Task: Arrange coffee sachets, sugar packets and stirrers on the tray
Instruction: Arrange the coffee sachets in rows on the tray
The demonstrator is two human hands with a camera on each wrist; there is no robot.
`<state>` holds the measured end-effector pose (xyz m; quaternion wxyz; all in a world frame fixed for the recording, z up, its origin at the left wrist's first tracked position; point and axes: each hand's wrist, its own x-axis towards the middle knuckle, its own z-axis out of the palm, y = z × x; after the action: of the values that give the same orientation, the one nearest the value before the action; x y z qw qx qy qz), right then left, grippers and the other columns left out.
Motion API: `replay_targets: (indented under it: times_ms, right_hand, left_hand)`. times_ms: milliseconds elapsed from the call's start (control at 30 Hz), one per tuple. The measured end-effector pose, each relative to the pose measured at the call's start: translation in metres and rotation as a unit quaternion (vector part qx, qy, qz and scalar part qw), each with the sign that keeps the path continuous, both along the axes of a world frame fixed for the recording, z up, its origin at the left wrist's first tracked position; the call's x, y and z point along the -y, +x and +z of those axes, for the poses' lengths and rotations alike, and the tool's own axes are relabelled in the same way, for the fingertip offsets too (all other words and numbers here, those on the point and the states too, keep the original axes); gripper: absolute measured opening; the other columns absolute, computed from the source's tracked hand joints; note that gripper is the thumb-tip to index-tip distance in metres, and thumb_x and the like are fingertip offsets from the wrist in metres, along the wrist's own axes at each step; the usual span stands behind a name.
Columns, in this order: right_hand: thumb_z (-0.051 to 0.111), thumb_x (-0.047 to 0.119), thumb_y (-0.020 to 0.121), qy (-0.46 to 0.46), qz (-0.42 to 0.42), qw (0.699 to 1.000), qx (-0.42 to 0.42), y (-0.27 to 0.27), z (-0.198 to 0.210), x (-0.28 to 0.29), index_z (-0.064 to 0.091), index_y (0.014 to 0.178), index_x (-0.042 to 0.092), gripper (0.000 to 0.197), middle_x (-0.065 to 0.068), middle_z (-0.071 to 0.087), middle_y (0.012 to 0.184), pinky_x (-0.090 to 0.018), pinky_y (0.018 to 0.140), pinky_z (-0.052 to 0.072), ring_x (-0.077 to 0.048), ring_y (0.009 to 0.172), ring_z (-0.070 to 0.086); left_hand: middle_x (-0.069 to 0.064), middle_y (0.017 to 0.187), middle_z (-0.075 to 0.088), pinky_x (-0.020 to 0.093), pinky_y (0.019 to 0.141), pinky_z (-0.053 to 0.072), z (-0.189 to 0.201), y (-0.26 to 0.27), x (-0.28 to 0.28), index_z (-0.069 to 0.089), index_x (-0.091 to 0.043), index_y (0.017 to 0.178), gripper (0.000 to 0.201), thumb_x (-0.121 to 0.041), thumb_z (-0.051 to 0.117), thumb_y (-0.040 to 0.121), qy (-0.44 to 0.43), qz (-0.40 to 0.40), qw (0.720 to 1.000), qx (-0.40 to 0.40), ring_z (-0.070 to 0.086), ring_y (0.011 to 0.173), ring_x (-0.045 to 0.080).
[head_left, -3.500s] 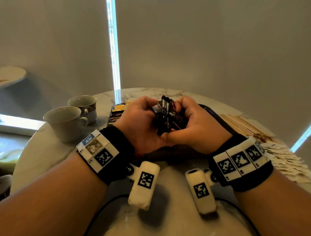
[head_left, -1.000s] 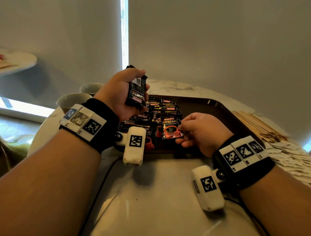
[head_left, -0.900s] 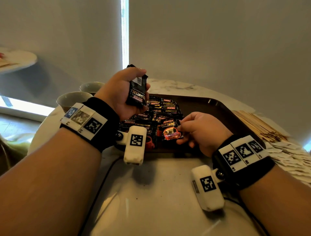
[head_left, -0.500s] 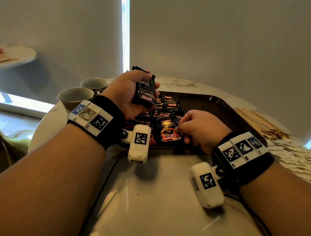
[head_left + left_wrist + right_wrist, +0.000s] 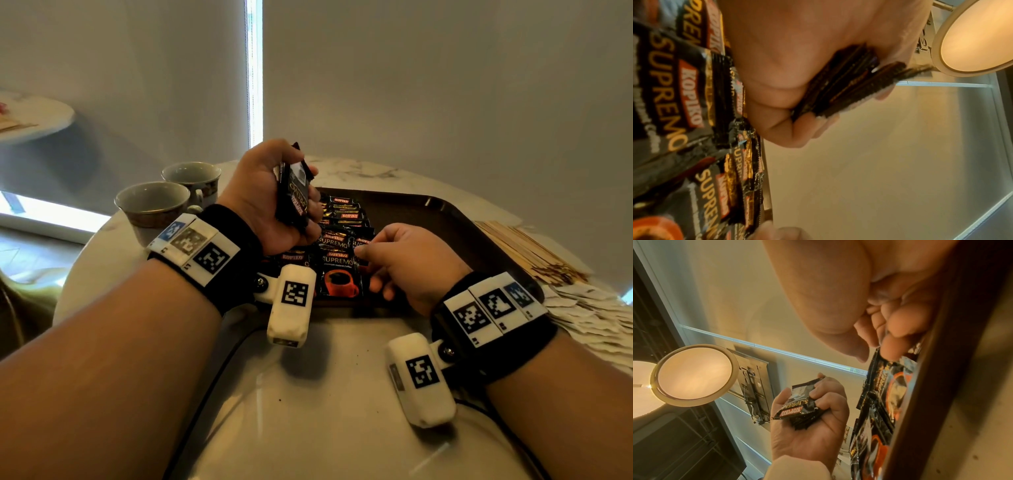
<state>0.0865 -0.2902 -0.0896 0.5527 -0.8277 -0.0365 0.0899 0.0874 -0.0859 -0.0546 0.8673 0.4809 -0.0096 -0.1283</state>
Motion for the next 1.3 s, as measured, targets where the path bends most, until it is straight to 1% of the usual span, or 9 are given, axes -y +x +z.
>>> replay_targets:
  times_ms: [200, 300, 467, 667, 800, 900, 1000, 1100, 1300]
  right_hand:
    - [0.064, 0.011, 0.094, 0.092, -0.005, 0.994, 0.056, -0.003, 0.005, 0.004, 0.061, 0.097, 0.008, 0.005, -0.007, 0.064, 0.076, -0.024, 0.038, 0.037, -0.015, 0.050, 0.052]
    - [0.061, -0.001, 0.093, 0.129, 0.028, 0.986, 0.106, -0.005, 0.013, 0.009, 0.065, 0.106, 0.014, 0.021, -0.004, 0.065, 0.087, -0.018, 0.046, 0.046, -0.010, 0.060, 0.061]
    - [0.061, -0.011, 0.085, 0.180, 0.109, 0.965, 0.157, -0.001, 0.014, 0.012, 0.068, 0.117, 0.028, 0.051, 0.002, 0.064, 0.094, -0.024, 0.064, 0.054, -0.011, 0.081, 0.064]
    - [0.058, -0.015, 0.087, 0.184, 0.119, 0.957, 0.192, -0.004, 0.012, 0.011, 0.071, 0.109, 0.022, 0.045, 0.000, 0.073, 0.097, -0.038, 0.078, 0.059, -0.026, 0.095, 0.069]
    - [0.060, -0.010, 0.089, 0.193, 0.093, 0.959, 0.186, -0.003, 0.010, 0.012, 0.078, 0.093, 0.022, 0.037, -0.014, 0.075, 0.095, -0.051, 0.079, 0.061, -0.032, 0.091, 0.073]
    - [0.068, 0.004, 0.086, 0.180, 0.068, 0.954, 0.232, -0.001, 0.011, 0.011, 0.080, 0.085, 0.029, 0.028, -0.007, 0.076, 0.095, -0.053, 0.088, 0.057, -0.030, 0.095, 0.073]
    - [0.073, 0.014, 0.089, 0.161, -0.010, 0.948, 0.275, 0.002, 0.014, 0.015, 0.074, 0.075, 0.028, 0.019, 0.006, 0.072, 0.076, -0.036, 0.072, 0.056, -0.016, 0.073, 0.067]
    - [0.067, 0.006, 0.092, 0.196, -0.031, 0.949, 0.244, 0.003, 0.015, 0.016, 0.068, 0.090, 0.013, 0.007, 0.005, 0.068, 0.068, -0.019, 0.052, 0.048, -0.004, 0.055, 0.061]
    - [0.065, 0.006, 0.093, 0.214, 0.001, 0.960, 0.178, 0.003, 0.010, 0.011, 0.067, 0.112, 0.017, 0.022, 0.000, 0.069, 0.073, -0.022, 0.050, 0.048, -0.010, 0.058, 0.061]
  left_hand:
    - [0.017, 0.107, 0.062, 0.044, 0.068, 0.058, 0.000, 0.002, 0.007, 0.054, -0.011, 0.130, 0.054, -0.014, 0.046, 0.077, -0.013, 0.013, 1.000, 0.025, 0.069, 0.084, 0.031]
    - [0.026, 0.123, 0.065, 0.052, 0.075, 0.062, 0.001, 0.001, 0.011, 0.047, -0.006, 0.138, 0.044, -0.008, 0.046, 0.094, 0.013, 0.014, 0.999, 0.027, 0.075, 0.094, 0.040]
    - [0.025, 0.111, 0.068, 0.041, 0.065, 0.060, -0.003, 0.002, 0.013, 0.047, -0.001, 0.139, 0.050, -0.010, 0.056, 0.091, 0.033, 0.019, 0.999, 0.023, 0.075, 0.082, 0.034]
    - [0.018, 0.089, 0.073, 0.036, 0.061, 0.061, -0.001, -0.004, 0.020, 0.053, -0.001, 0.116, 0.021, -0.010, 0.053, 0.097, 0.068, -0.008, 0.997, 0.020, 0.074, 0.073, 0.027]
    - [0.019, 0.095, 0.069, 0.035, 0.062, 0.061, -0.001, -0.007, 0.022, 0.052, -0.001, 0.115, 0.021, -0.011, 0.055, 0.096, 0.107, -0.035, 0.994, 0.008, 0.073, 0.073, 0.026]
    - [0.013, 0.093, 0.068, 0.036, 0.066, 0.058, -0.003, -0.005, 0.022, 0.057, -0.007, 0.116, 0.031, -0.019, 0.064, 0.089, 0.118, -0.030, 0.992, 0.013, 0.069, 0.072, 0.021]
    - [0.002, 0.089, 0.064, 0.034, 0.067, 0.052, -0.004, -0.003, 0.021, 0.060, -0.015, 0.118, 0.047, -0.031, 0.074, 0.076, 0.102, -0.011, 0.994, 0.028, 0.060, 0.070, 0.014]
    - [0.001, 0.090, 0.065, 0.034, 0.066, 0.050, -0.004, -0.004, 0.021, 0.063, -0.020, 0.122, 0.050, -0.026, 0.079, 0.075, 0.103, -0.001, 0.993, 0.062, 0.061, 0.071, 0.014]
    - [0.033, 0.132, 0.061, 0.064, 0.098, 0.052, -0.004, -0.007, 0.025, 0.057, 0.000, 0.131, 0.040, 0.003, 0.057, 0.092, 0.146, -0.054, 0.984, 0.082, 0.062, 0.118, 0.052]
